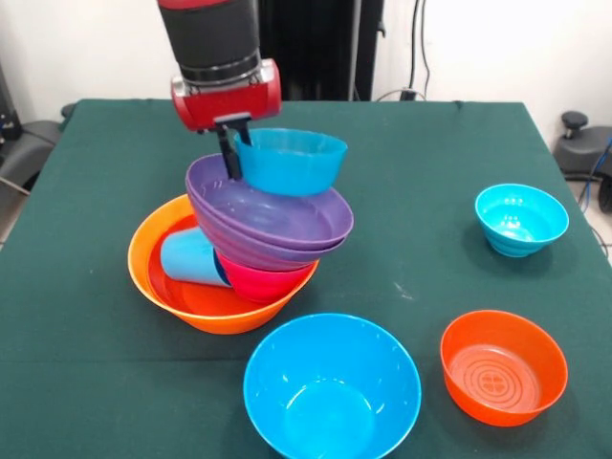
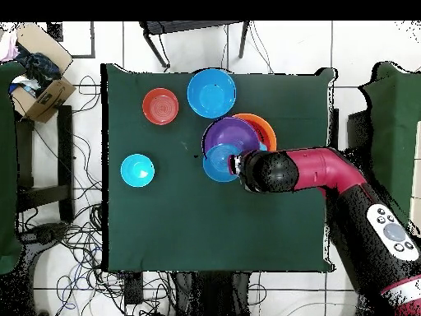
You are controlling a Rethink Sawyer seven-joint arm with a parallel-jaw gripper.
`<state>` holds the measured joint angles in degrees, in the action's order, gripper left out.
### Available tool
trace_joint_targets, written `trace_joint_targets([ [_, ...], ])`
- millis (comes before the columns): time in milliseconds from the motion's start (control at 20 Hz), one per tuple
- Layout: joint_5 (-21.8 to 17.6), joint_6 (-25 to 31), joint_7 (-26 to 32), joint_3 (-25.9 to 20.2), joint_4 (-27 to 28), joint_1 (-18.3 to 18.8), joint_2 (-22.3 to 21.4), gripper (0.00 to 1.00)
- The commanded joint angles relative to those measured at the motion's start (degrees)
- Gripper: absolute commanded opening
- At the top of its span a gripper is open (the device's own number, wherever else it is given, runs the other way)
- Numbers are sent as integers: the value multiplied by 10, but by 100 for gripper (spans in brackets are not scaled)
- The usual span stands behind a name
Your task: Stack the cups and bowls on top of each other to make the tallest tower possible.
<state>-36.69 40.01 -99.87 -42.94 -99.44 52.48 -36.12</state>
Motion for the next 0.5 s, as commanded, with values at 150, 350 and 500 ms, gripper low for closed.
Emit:
trace_joint_targets([
  [150,16,112,187,-62,-37,24,-81,0],
  [350,34,143,194,-85,-40,38,-104,0],
  [500,39,162,206,-100,-36,47,-106,0],
])
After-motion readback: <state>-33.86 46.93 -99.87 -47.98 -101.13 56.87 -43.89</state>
